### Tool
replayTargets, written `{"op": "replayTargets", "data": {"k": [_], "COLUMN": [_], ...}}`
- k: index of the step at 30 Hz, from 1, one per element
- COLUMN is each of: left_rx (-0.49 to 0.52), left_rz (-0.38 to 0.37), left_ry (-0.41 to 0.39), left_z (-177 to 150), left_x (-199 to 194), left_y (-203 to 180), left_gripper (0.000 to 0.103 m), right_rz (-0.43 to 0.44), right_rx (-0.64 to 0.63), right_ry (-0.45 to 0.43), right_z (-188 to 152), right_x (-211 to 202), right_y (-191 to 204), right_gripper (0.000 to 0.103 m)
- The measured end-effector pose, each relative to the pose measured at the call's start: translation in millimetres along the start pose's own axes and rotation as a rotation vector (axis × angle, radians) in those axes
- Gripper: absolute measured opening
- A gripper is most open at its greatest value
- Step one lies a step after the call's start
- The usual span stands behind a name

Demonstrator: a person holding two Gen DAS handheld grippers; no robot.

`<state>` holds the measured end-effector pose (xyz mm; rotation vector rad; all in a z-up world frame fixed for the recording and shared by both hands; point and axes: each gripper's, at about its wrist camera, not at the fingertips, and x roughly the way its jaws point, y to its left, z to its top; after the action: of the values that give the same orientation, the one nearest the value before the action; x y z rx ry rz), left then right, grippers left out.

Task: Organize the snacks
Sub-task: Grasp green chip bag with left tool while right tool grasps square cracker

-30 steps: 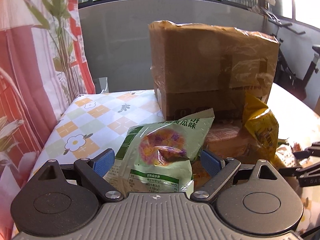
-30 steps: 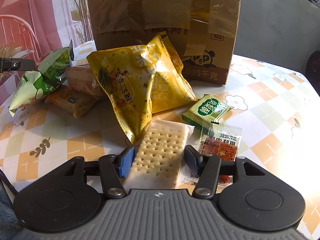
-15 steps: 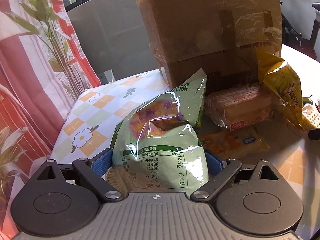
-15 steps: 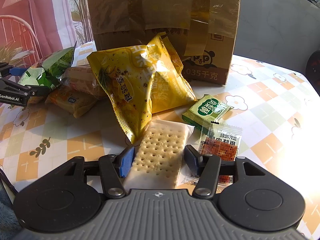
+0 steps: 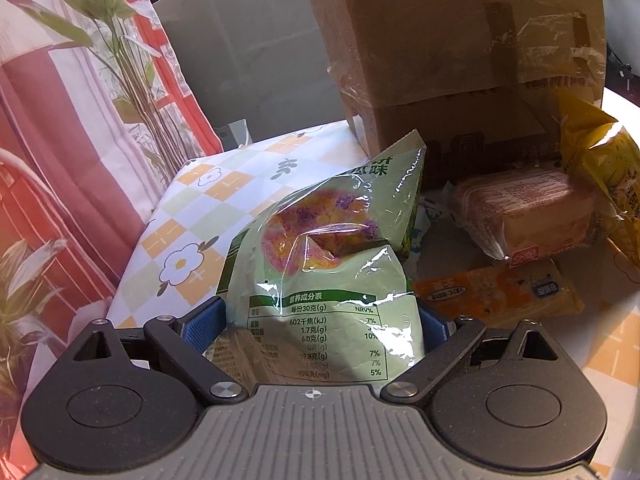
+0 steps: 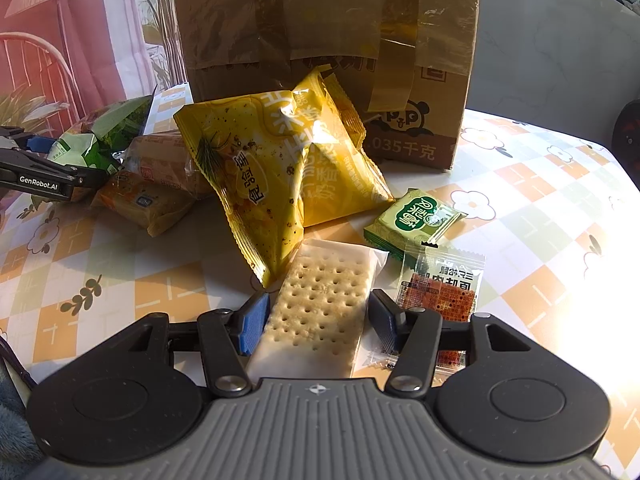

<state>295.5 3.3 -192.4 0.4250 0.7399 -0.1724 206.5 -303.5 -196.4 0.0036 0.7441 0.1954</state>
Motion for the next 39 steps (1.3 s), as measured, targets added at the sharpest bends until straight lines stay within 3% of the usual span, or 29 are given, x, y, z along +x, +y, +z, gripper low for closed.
{"op": "replayTargets", "data": {"k": [2, 5, 9, 13, 21, 30, 39], "left_rx": [0.000, -0.024, -0.127, -0.228, -0.350, -0.389, -0.392], "left_rz": [0.051, 0.050, -0.029, -0.095, -0.124, -0.184, -0.223], "left_ry": [0.043, 0.039, 0.007, 0.007, -0.049, -0.085, -0.086], "left_z": [1.9, 1.3, -3.9, -10.1, -16.7, -9.8, -10.4], "left_x": [4.3, -2.0, -16.9, -29.6, -66.8, -82.8, -85.3], "left_y": [-0.8, 1.3, 17.0, 32.4, 39.1, 34.4, 18.7], "left_gripper": [0.094, 0.078, 0.072, 0.071, 0.071, 0.071, 0.071], "right_rz": [0.001, 0.006, 0.012, 0.032, 0.050, 0.073, 0.028], "right_rx": [0.001, 0.009, 0.030, 0.061, 0.092, 0.125, 0.044], "right_ry": [0.000, 0.000, -0.001, -0.004, -0.028, -0.058, 0.019], "right_z": [-0.1, 0.2, 0.5, 0.0, -0.4, 1.2, -4.3], "right_x": [-0.1, -0.4, -1.3, -4.3, -12.6, -26.0, -9.9], "right_y": [0.0, -1.2, -3.8, -8.1, -13.6, -18.2, -6.3], "right_gripper": [0.058, 0.058, 0.055, 0.053, 0.052, 0.049, 0.053]}}
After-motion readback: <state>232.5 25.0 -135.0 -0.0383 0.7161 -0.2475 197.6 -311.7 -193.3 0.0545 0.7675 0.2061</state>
